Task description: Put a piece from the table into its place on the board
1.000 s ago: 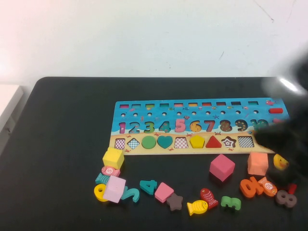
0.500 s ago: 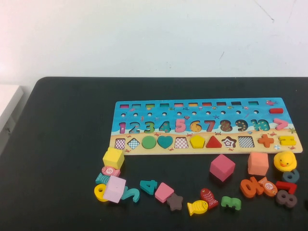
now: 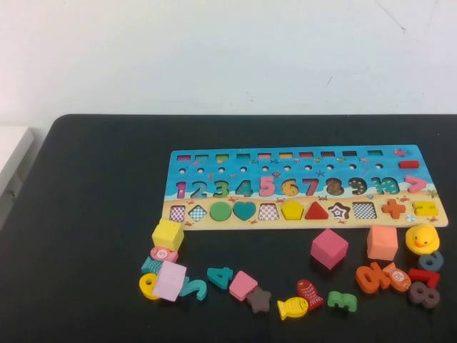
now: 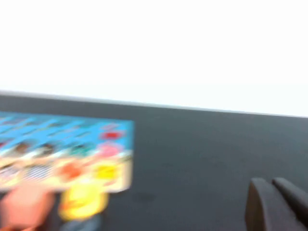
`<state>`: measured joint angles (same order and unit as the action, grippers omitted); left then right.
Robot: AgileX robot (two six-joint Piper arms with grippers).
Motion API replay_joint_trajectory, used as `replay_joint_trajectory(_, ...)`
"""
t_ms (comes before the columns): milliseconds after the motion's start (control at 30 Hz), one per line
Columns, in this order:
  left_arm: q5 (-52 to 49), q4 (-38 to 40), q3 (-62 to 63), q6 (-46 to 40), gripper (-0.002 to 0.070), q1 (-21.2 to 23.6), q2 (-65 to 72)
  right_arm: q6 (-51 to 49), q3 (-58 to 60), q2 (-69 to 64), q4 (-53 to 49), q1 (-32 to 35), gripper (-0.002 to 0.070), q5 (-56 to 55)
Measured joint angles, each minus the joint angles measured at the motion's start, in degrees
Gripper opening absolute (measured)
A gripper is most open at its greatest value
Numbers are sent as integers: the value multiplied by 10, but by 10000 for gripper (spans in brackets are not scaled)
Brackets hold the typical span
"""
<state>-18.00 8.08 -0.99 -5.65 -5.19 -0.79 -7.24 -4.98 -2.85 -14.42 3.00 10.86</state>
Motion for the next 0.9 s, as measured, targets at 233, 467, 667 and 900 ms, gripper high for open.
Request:
replay_joint_trajectory(233,0,0,0,0,-2,0,0,0,24,34,3,89,18,-4)
replay_joint_trajectory(467,0,0,0,0,-2,0,0,72,64,34,127,77,19,-46)
replay_joint_trajectory(667,-1,0,0,0,-2,0,0,85,64,34,152,12,19,23)
replay_joint_trajectory(900,-1,0,0,1,-2,0,0,0,64,34,82,-8,19,59)
